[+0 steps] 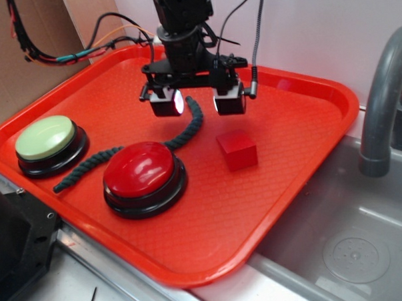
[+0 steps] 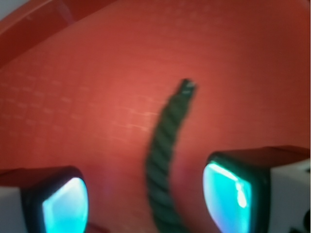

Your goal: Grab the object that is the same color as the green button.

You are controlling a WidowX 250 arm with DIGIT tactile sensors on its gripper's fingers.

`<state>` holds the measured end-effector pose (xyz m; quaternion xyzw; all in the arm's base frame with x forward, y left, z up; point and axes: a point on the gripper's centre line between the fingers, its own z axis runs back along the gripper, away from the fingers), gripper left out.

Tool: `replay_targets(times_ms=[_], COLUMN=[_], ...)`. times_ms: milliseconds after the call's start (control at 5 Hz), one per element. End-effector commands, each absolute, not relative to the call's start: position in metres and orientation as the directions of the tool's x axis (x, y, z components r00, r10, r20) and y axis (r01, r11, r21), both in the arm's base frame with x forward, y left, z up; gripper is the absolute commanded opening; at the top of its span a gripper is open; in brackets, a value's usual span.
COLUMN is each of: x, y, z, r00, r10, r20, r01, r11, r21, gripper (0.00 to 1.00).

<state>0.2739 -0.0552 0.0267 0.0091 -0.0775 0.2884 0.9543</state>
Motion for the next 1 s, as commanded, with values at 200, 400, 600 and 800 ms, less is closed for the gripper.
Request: replay_targets(times_ms=[200, 400, 600, 800], x=[0.281, 0.281, 0.281, 0.283], y=[-0.041, -0.038, -0.038, -0.038], z=[0.011, 0.010, 0.012, 0.030], r00=[0.790, 0.789, 0.798, 0.840], r10=[0.593, 0.594, 0.583, 0.517], r20=[0.154, 0.155, 0.153, 0.166], r01=[-0.587, -0.588, -0.576, -0.512], r11=[0.805, 0.804, 0.812, 0.856], r21=[-0.089, -0.090, -0.092, -0.070], gripper=[0.00, 0.00, 0.00, 0.00])
